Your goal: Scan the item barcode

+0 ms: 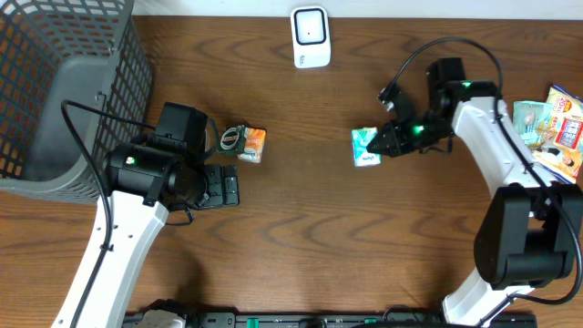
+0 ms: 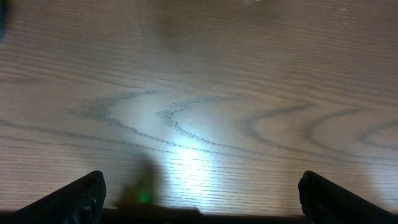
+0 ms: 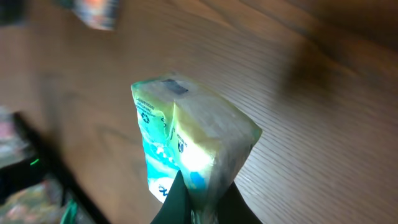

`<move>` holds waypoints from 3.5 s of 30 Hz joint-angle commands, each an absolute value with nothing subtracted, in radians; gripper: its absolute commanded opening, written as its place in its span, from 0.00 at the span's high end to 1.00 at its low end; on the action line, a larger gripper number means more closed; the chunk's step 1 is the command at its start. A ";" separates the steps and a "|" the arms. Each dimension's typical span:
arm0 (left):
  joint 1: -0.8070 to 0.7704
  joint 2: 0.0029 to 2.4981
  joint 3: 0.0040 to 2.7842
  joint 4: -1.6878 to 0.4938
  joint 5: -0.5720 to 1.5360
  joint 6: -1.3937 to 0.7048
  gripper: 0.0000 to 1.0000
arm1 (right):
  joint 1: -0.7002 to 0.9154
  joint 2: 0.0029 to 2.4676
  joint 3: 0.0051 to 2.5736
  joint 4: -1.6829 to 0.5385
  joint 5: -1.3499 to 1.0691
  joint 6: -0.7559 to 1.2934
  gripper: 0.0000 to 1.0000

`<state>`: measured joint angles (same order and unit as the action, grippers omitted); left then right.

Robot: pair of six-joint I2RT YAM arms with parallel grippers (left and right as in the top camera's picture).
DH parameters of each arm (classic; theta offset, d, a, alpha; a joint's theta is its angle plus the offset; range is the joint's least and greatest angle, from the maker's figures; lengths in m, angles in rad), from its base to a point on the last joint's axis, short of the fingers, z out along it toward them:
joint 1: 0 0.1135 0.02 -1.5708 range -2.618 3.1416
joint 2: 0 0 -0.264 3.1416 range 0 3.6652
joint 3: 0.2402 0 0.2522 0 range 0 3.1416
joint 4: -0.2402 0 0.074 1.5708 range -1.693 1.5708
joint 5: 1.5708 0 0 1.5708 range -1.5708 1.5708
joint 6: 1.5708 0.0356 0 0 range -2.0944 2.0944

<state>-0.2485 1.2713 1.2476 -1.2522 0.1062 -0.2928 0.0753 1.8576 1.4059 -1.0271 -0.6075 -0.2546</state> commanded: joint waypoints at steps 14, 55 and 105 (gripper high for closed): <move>-0.245 1.274 1.245 -1.255 0.115 -0.301 0.02 | 0.239 1.859 1.233 -0.742 -0.264 0.116 0.96; -0.245 1.274 1.245 -1.255 0.115 -0.301 0.03 | 0.230 1.857 1.417 -0.953 -0.398 0.145 0.01; -0.245 1.274 1.245 -1.254 0.115 -0.301 0.02 | 0.281 1.868 1.056 -0.478 -0.209 0.381 0.65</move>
